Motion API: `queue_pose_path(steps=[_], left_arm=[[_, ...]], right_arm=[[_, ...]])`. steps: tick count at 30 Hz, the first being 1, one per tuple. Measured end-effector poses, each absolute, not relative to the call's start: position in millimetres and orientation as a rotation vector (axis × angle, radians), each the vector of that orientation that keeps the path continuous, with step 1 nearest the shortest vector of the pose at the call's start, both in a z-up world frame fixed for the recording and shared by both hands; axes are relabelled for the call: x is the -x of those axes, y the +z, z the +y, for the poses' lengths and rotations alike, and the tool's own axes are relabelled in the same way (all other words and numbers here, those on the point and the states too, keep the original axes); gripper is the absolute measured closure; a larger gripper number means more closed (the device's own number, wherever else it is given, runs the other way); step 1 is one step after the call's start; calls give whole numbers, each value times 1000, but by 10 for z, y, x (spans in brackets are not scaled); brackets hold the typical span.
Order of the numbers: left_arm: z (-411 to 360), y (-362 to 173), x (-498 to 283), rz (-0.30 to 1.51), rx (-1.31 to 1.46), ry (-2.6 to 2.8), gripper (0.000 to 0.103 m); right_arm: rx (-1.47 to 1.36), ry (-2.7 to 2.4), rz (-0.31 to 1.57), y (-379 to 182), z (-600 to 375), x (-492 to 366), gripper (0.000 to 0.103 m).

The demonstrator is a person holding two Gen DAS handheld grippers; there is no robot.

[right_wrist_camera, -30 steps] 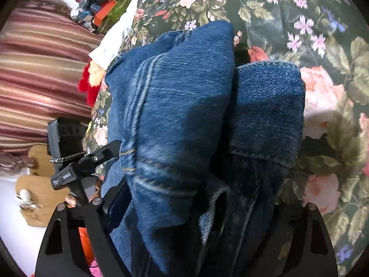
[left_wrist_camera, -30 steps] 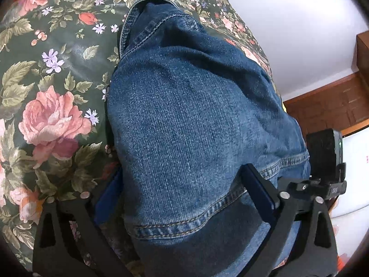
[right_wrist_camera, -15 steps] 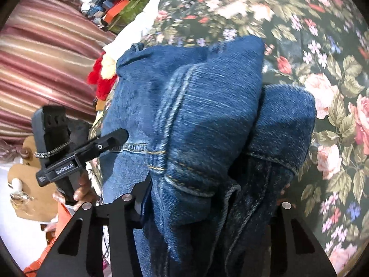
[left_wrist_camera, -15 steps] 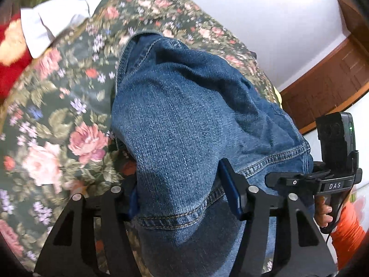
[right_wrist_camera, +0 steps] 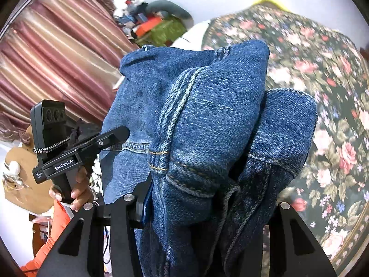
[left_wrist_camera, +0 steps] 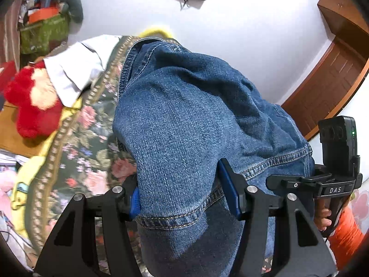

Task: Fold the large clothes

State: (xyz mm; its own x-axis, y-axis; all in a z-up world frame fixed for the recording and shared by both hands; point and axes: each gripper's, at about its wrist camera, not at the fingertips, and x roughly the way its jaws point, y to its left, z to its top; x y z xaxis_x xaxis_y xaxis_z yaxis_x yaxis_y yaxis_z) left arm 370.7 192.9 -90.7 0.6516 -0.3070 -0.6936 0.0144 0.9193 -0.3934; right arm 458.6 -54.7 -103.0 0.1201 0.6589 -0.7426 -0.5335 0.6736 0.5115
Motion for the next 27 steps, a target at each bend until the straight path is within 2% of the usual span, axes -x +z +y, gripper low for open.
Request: queue_pose_path(steps=[4,8,17,20,27], left_arm=[[2113,-901,-3554,864,366,-150,44],[2313,-1130,-3462,916,382,-123,44],[2560,-2101,-3486,1064,421,-53,45],[2541,-2324,-3520,1064,402,-51,44],[2313,-2353,-3489,1020,254,-3,38]], right_arm=[[-152,898,1162,-1016,-389,-4496,59],[-166,915,1214,-1227,-153,-4460,59],[-158,884,1403,-2176,275,-4515,59],[-125,859,1443,-2498,342,-4590,58],[-166,821,1546,-2922,226,-4905,47]])
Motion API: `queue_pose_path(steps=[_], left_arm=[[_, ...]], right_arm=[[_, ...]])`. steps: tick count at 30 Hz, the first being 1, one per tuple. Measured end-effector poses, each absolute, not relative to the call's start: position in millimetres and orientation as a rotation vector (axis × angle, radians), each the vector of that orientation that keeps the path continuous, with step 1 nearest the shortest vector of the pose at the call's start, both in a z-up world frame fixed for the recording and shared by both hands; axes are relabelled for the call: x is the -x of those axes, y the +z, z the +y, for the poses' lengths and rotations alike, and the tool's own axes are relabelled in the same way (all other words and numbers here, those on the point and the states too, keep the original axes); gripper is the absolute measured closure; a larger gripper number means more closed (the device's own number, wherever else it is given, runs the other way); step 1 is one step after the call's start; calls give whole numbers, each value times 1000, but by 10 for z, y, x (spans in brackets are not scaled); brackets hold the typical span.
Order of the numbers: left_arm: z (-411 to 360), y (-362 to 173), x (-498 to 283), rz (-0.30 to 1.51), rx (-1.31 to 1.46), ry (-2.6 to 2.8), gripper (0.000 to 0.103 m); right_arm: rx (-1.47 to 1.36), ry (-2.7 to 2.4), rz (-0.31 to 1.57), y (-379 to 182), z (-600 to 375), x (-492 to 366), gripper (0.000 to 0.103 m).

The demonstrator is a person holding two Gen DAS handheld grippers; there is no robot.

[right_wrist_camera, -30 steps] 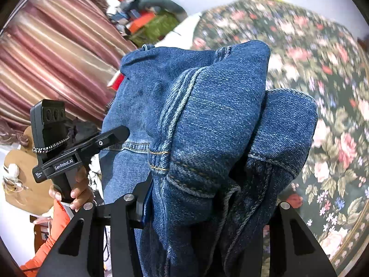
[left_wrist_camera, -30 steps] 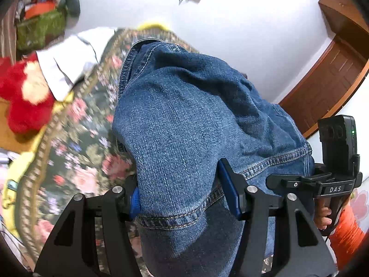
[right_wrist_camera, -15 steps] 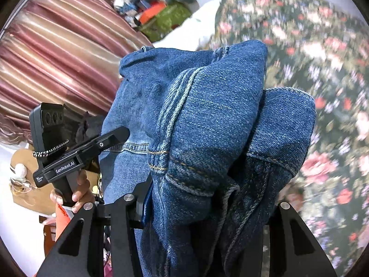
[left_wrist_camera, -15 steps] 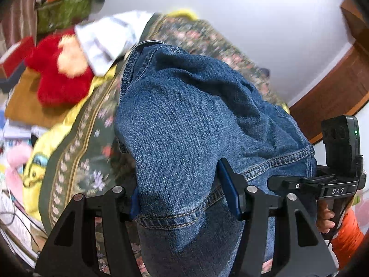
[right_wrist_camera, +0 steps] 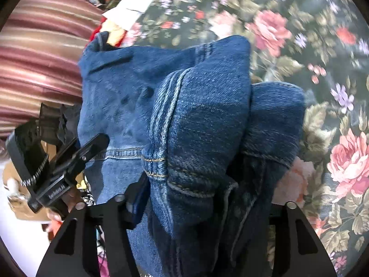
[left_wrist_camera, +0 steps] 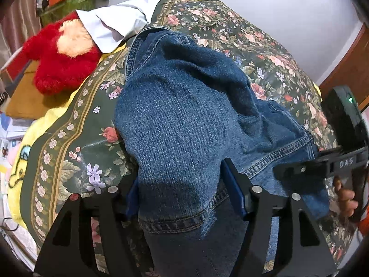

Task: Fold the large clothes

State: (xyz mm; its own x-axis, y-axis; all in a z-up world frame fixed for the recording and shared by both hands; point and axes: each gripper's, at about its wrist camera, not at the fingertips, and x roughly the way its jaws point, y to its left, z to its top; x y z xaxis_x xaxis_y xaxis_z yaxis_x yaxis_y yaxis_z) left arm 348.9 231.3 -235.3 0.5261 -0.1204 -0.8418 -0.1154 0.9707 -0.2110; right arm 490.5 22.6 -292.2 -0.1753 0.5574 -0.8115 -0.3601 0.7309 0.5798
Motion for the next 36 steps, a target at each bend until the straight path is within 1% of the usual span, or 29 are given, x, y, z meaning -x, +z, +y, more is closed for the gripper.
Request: queue_pose_path(steps=[4,6,10,12,14,16,17,18,20,22,23,24,25,28,30,33,36], left_arm=[[2288,-2252,-3495,1025,207,7,37],[2273,-2136,-3445,1000,151,33,37],[2306,-1820,-3432,916,59,74,37],[2331,-1725,-3515,899,41,91,36],[2354,-1676,-3688,887,31,97,36],[2358,-1701,-3868,895,29,98,36],[2360,-1737,-3954,899,24,110,36],[2370,-1779,-4037,903,17,130,36],[2383,-1894,-4233,917,-7,190,36],[2438,-2009,-4375,934,9,216,32],[2463,-2035,-4410,935,20,227,32],[2491,-2049,-4434,929,28,245,32],[2516,-2049,-4449,922,29,266,29],[2540,-1982,-4377,920,38,279,29],[2465,-1888,-4246,894,6,268,29],[2254,-1771,-3957,857,-62,190,28],[2057,-1826,-3665,879,-85,106,22]], right_arm=[[-115,851,1542,-2777,128,-4877,46],[-51,846,1504,-2633,99,-4835,42],[152,802,1367,-2307,17,-4712,42],[244,770,1254,-2119,13,-4690,42],[267,747,1175,-1993,32,-4708,40],[230,757,1116,-1877,80,-4750,28],[200,771,1102,-1854,107,-4773,19],[174,780,1094,-1855,144,-4795,18],[144,794,1102,-1949,344,-4867,18],[141,807,1138,-2096,514,-4897,18],[147,806,1154,-2173,568,-4902,18],[157,802,1169,-2237,609,-4891,18],[183,792,1183,-2335,654,-4877,18],[279,764,1167,-2487,678,-4821,18],[306,755,1144,-2472,629,-4774,18],[307,795,1095,-2305,517,-4622,18],[342,834,1072,-2244,483,-4450,18]])
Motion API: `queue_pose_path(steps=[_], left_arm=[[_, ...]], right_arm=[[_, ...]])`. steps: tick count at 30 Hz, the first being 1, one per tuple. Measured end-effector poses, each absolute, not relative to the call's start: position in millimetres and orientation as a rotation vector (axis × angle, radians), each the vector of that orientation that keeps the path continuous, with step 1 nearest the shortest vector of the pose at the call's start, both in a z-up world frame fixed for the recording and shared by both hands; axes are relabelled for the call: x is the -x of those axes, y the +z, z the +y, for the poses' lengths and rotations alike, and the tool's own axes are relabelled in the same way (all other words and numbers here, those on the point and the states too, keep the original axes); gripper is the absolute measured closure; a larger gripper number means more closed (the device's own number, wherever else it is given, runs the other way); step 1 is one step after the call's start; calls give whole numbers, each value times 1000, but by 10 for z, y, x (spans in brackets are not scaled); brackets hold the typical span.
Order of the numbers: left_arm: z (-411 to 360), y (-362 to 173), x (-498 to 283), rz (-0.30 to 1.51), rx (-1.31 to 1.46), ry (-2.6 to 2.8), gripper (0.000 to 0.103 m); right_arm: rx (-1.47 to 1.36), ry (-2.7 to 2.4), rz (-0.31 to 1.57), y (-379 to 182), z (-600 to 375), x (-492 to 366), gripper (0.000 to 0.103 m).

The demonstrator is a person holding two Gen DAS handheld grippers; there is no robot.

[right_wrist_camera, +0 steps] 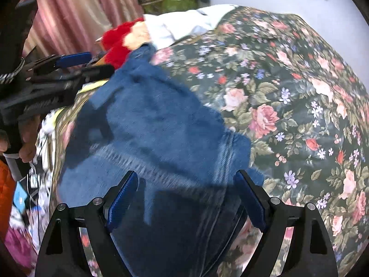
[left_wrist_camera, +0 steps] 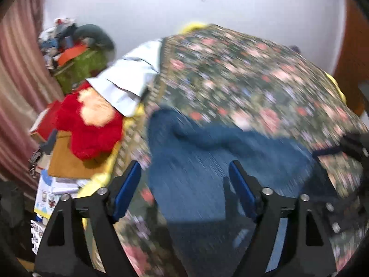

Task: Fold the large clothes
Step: 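Lower the jacket bundle onto the quilt and open both grippers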

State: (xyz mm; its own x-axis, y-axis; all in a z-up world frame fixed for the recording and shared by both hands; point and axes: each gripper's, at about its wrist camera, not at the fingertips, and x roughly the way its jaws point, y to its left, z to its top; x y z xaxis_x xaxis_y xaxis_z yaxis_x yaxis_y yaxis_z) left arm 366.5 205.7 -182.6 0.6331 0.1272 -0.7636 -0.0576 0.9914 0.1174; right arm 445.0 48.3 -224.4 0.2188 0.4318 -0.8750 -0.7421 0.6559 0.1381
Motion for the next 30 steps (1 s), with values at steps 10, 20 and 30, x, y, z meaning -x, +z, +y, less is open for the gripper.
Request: queue_pose_path(steps=[10,20,30], left_arm=[[1847,-2185,-2904,976,-56,124,20],[1768,-1269,-2251,767,-7,216,20],[1324,-71,-1394,369,38,173,20]], right_arm=[[486,772,1131,-2354,101,-3894,18],[269,735,932,-1427,-421,-3367,18],[50,763,517,-143,-770,-2508,18]])
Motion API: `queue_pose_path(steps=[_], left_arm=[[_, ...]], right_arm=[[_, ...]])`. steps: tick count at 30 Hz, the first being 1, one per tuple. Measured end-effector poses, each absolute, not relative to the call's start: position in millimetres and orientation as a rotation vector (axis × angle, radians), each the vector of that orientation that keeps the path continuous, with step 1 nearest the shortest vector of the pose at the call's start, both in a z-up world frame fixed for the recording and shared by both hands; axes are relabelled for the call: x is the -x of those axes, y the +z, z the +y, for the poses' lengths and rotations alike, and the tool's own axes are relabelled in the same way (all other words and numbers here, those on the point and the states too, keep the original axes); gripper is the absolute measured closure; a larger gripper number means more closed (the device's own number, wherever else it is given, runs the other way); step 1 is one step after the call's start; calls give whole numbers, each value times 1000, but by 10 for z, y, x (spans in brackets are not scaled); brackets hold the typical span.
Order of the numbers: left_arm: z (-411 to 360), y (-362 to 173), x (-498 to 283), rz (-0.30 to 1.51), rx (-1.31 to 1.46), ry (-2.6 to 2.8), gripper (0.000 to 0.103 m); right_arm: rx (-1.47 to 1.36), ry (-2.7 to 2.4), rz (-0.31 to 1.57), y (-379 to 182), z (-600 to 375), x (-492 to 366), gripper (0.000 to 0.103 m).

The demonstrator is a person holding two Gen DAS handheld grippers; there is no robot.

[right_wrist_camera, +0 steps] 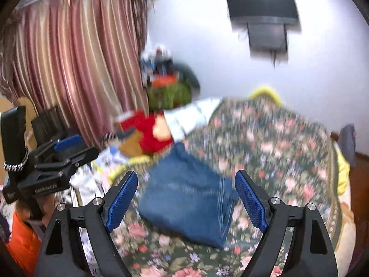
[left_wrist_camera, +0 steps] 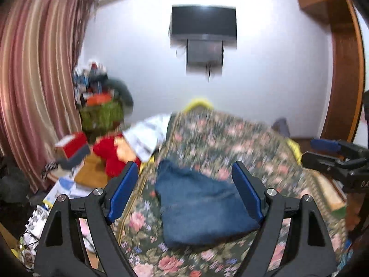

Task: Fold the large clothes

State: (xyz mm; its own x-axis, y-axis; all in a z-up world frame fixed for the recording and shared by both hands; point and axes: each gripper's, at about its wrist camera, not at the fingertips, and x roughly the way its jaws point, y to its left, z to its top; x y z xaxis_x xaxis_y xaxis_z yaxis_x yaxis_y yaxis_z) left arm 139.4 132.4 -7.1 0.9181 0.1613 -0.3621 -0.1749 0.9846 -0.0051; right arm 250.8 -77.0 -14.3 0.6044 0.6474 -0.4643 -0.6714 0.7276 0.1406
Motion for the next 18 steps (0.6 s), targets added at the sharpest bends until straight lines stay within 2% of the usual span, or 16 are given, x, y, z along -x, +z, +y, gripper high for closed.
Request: queue_pose_path(steps=[8,10,12,14,18], left_arm=[[1000,185,-839,200,23,199,20],[947,186,-769,188,24,197,13],[910,176,-720,181,28,199,8],[873,160,-687,178,27,198,7],[859,145,-698,179,34,193,4]], right_arm=[[1,735,321,234,-966,-1830,18],[-5,725,312,224,-991,-1730,17],[-12,705,314,200,-1011,-1649,9],[-24,681,304,177,-1039,-1591,3],[-17,655,294,167,-1084,-1499,0]])
